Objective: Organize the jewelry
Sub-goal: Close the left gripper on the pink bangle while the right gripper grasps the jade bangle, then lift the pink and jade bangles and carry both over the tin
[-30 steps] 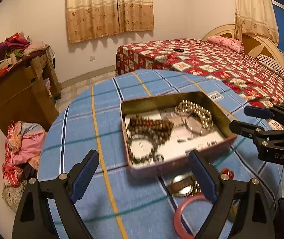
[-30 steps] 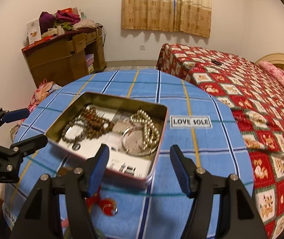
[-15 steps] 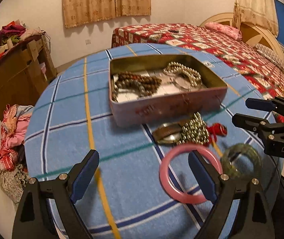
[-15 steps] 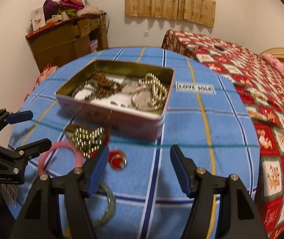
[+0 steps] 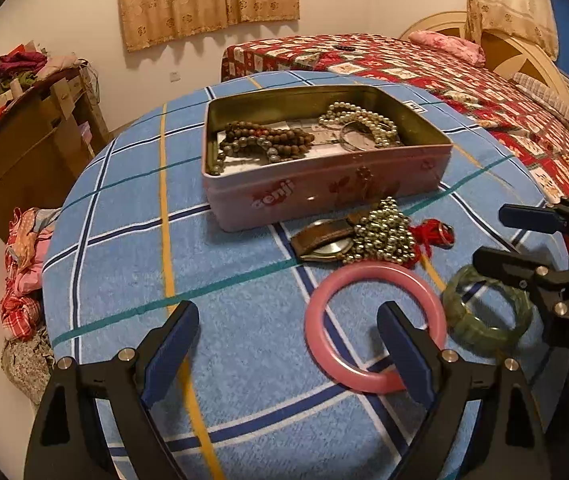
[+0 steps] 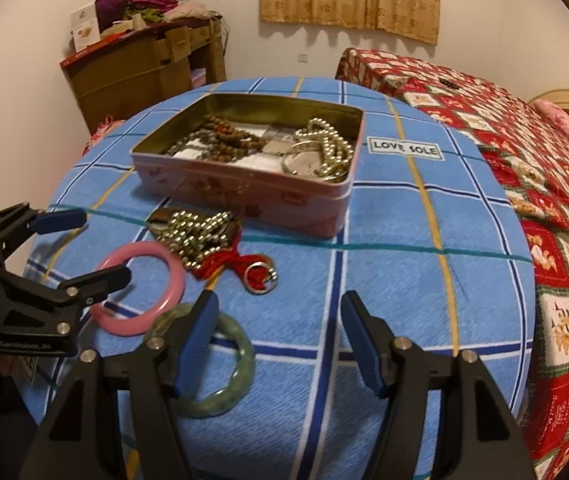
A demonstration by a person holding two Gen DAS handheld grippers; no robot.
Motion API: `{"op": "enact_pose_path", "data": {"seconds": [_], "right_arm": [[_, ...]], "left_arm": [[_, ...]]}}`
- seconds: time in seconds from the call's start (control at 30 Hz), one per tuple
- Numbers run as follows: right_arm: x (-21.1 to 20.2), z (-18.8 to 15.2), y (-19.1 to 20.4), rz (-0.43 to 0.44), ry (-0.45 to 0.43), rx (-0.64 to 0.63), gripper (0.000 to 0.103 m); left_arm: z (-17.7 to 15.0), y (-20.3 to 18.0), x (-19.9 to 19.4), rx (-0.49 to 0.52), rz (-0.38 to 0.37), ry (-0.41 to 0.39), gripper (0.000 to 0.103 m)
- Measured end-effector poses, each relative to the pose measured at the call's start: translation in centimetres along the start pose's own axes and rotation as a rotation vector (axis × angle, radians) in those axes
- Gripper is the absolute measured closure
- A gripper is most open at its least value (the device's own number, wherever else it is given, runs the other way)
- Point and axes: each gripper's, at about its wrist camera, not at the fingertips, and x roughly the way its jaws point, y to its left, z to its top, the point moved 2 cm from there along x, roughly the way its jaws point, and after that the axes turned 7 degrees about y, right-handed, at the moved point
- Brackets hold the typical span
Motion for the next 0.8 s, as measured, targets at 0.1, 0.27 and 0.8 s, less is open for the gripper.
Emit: {"op": "enact_pose_path", "data": {"seconds": [0.1,0.27,0.8], "right_arm": [[0.2,-0.3,0.3,0.014,0.012,-0.009,0.051],[0.4,-0.8,0.5,0.024,0.031,-0.019,0.064],[0.2,-1.6,1.4,0.079,0.023,-0.051,0.093]], "left_arm": [[-0.2,-0.4,0.1,0.011,-0.003,0.003,0.023],[-0.4,-0.6,0.4,0.017,-0.017,0.018,0.044],[-0.4,-1.4,-0.3,0.033,-0.089,-0.002,0.092]]}}
